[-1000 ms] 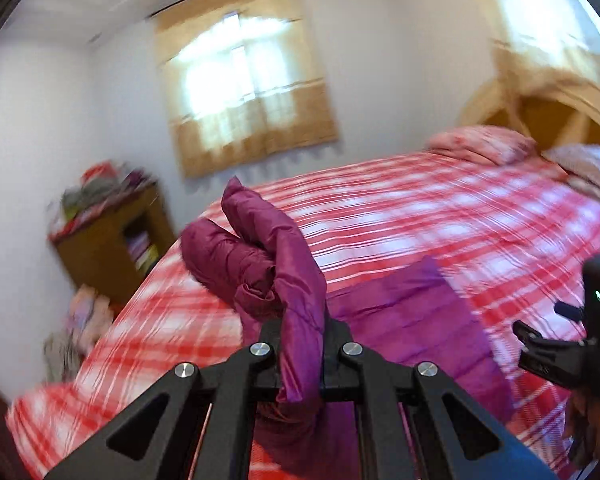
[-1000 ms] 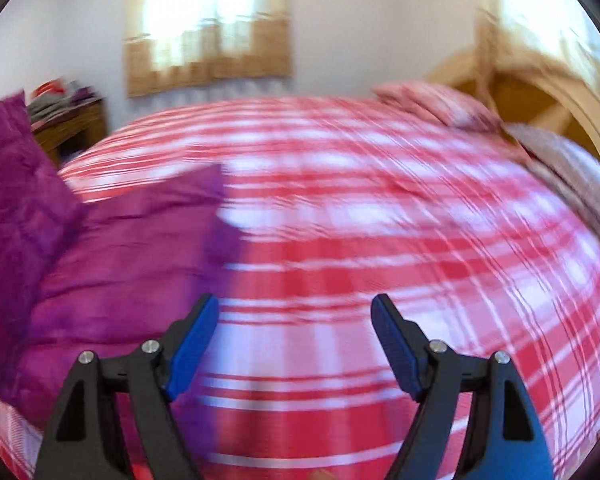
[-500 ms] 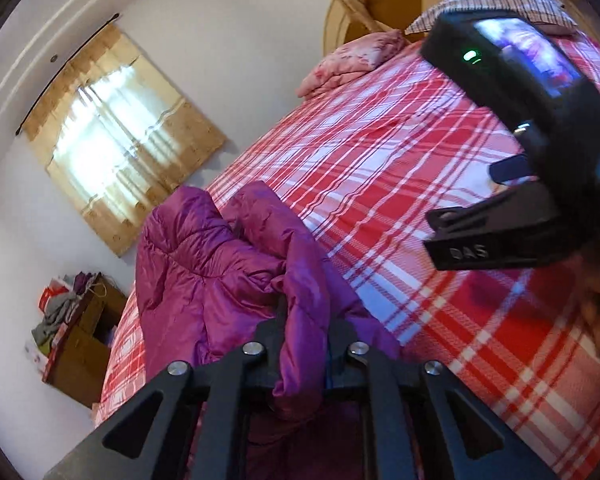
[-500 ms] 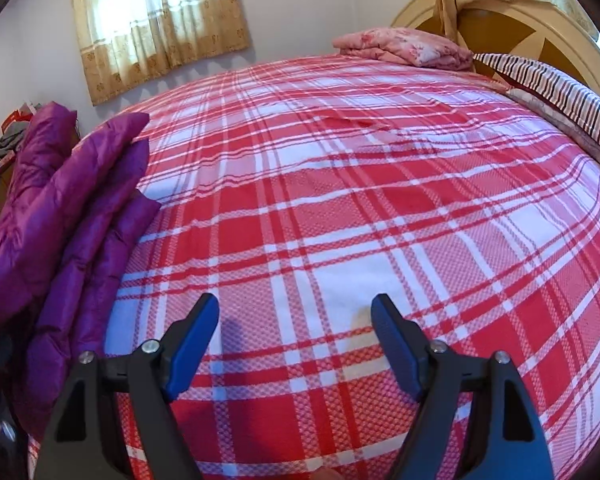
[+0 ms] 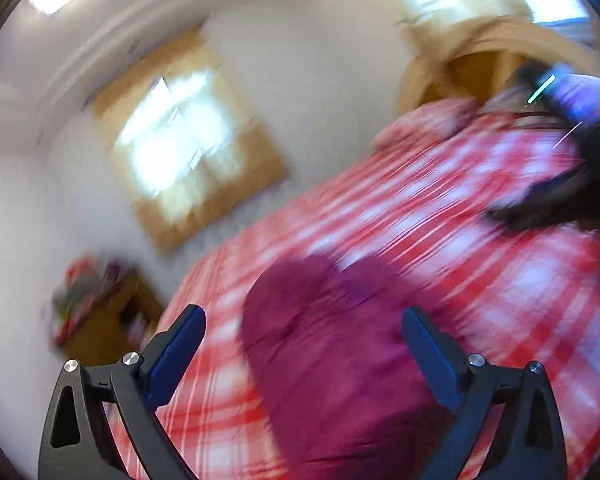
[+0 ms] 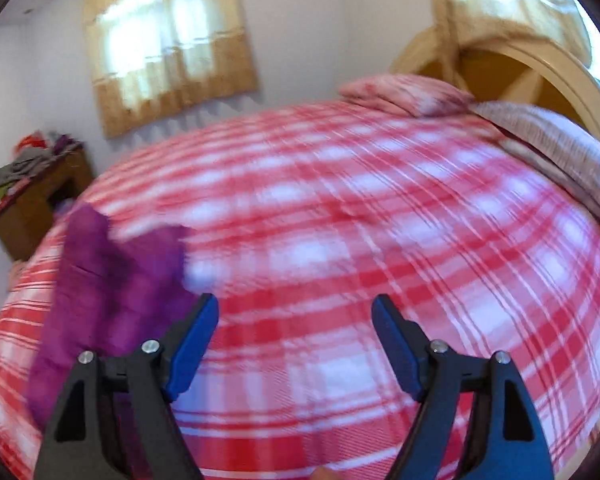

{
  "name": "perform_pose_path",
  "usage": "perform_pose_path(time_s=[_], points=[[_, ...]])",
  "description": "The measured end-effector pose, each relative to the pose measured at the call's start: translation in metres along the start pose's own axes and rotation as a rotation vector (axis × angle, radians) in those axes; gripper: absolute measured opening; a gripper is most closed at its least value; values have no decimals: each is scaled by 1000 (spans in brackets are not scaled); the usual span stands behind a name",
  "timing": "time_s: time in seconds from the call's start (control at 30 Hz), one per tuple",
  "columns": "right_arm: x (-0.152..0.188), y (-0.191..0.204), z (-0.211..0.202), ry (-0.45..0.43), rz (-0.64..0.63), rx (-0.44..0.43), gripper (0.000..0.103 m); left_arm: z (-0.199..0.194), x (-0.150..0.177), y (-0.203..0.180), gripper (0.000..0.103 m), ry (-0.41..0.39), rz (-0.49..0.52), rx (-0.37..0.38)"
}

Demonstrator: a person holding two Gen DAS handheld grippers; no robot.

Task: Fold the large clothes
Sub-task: 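Grasp the folded jacket with the right tool and tuck it while the left tool presses it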

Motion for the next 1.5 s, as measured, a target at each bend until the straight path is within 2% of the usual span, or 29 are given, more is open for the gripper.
perform_pose_path(time_s=[0.1,0.17,0.23,0.33,0.4,0.43,0.47,0.5,0.53,0.6,0.7,0.77,0.87,0.97,1.07,1.13,1.23,1.3,1.4,1.5], points=[[-31,47,-2,15,-35,-104,86,51,33,66,99,169,-185,-79],[-42,76,7,41,-62,-147,86,80,57,102,99,264,-322,-86],[-48,107,24,77,-83,-175,86,99,74,121,99,319,-428,-85],[-40,141,56,164,-100,-213,86,120,92,128,99,369,-536,-57],[-30,156,77,217,-118,-203,82,131,101,126,99,391,-568,-36],[-22,163,89,247,-127,-200,76,136,104,122,99,403,-576,-21],[-14,166,98,274,-127,-213,51,139,106,117,99,407,-574,-14],[-5,168,105,294,-122,-236,20,142,106,112,99,408,-567,-11],[-1,167,102,292,-115,-249,17,146,104,108,99,405,-556,-9],[3,154,93,246,-95,-246,13,148,99,104,99,385,-542,-9],[14,129,87,220,-26,-242,13,148,83,86,99,343,-516,15],[26,117,97,246,-8,-221,13,155,74,57,99,343,-429,27],[41,99,108,290,42,-208,15,165,66,23,99,330,-252,-18],[28,90,97,274,54,-169,20,163,56,8,99,301,-195,-17],[-6,91,67,155,19,-101,20,161,48,10,99,289,-215,-1],[-30,108,51,93,-43,-74,20,162,45,17,99,290,-244,-8],[-44,140,57,91,-104,-96,20,170,45,39,99,320,-324,-35],[-40,157,75,112,-134,-102,20,175,44,54,99,338,-384,-53],[-18,153,110,148,-94,-101,19,184,41,66,99,354,-453,-47],[14,134,132,179,-68,-66,15,207,44,53,99,390,-439,-45]])
Point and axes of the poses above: each gripper's, at about its wrist camera, not at the fingertips, and z roughly the way its jaws point, y to its left, x to its underside, the point moved 8 cm from there along z, roughly the way its jaws point
